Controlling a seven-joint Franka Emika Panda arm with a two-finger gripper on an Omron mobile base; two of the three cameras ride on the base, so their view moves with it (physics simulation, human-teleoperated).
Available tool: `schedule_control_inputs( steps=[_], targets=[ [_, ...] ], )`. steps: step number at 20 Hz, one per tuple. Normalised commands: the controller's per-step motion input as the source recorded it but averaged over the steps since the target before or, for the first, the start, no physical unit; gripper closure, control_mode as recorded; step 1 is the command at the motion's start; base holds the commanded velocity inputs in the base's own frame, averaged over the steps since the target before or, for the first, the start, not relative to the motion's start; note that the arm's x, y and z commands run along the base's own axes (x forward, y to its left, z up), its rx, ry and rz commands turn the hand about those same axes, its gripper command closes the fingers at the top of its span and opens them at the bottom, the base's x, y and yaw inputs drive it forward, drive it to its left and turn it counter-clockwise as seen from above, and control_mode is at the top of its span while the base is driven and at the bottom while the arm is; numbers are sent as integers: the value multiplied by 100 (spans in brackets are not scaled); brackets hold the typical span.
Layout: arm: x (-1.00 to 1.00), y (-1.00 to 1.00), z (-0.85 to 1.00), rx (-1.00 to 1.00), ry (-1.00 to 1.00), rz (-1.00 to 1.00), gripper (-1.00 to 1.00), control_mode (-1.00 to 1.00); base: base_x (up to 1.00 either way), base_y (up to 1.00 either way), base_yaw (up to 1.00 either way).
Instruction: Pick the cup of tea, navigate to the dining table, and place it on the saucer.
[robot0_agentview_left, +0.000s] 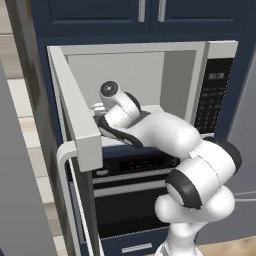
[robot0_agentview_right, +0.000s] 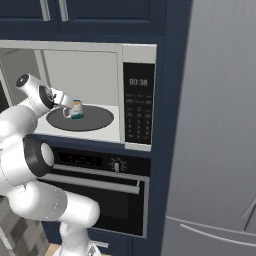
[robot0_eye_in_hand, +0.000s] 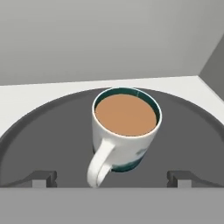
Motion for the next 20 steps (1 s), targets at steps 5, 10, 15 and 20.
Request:
schedule_control_inputs(
  steps=[5, 10, 15, 20],
  targets=[
    [26, 0, -10, 0, 3, -2, -100, -100, 0, 0, 0],
    [17, 0, -21, 2, 3, -1, -100, -100, 0, 0, 0],
    [9, 0, -13, 6, 4, 0, -100, -100, 0, 0, 0],
    [9, 0, -12, 6, 5, 0, 100, -100, 0, 0, 0]
  ],
)
